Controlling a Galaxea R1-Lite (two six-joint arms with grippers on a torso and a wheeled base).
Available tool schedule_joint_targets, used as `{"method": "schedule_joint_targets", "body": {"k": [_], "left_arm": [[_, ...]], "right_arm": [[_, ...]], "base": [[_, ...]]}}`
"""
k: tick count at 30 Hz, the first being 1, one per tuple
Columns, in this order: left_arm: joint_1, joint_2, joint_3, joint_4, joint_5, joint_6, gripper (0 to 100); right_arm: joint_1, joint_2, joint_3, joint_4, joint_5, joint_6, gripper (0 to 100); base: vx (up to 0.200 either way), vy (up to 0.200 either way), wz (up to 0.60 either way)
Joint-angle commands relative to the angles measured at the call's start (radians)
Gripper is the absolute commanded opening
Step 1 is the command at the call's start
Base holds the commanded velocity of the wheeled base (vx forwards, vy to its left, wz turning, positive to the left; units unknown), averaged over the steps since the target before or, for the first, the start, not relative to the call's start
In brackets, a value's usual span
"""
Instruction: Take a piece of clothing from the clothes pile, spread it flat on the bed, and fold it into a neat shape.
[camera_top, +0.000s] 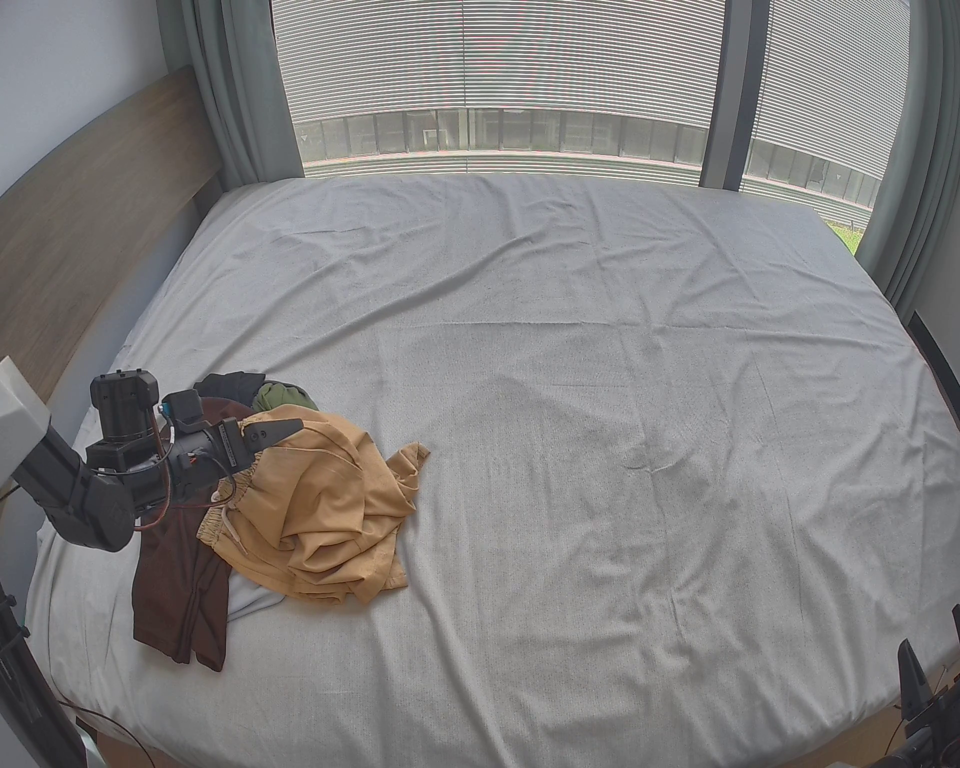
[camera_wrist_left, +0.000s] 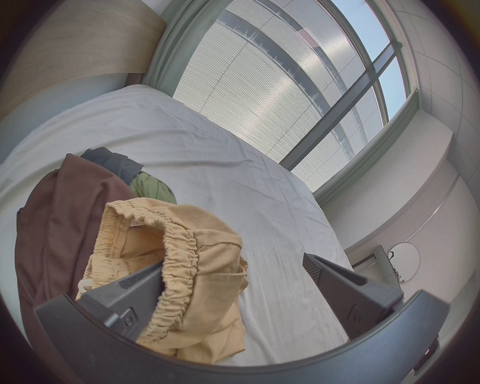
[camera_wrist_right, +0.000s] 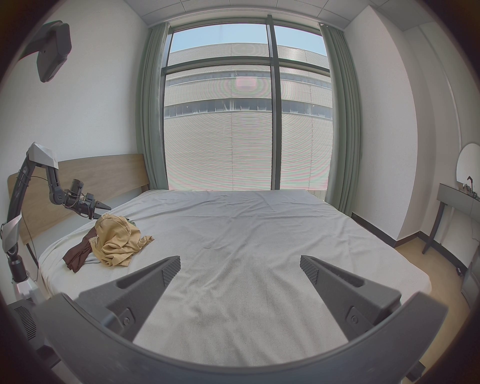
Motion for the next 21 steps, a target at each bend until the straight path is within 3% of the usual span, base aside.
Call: {"method": "schedule_joint_targets", "body": {"k": [1,19,20,21], "left_arm": [[-0.024,0.048,-0.003,-0.048,0.006,-0.023,100],[-0.026,0.087,-0.020,-0.069,0.011,-0.034,100],[-0.026,0.087,-0.020,-0.069,0.011,-0.034,0],[-0.027,0.087,-0.020,-0.069,0.012,-0.034,0]], "right_arm": [[0.000,-0.016,0.018,-0.001,0.000,0.001,100],[0.000,-0.016,0.018,0.001,0.000,0.001,100],[0.000,-0.016,0.018,0.001,0.000,0.001,100],[0.000,-0.016,0.018,-0.001,0.000,0.001,100]], "base": [[0.000,0.000,0.00],[0.000,0.000,0.00],[0.000,0.000,0.00],[0.000,0.000,0.00]]}}
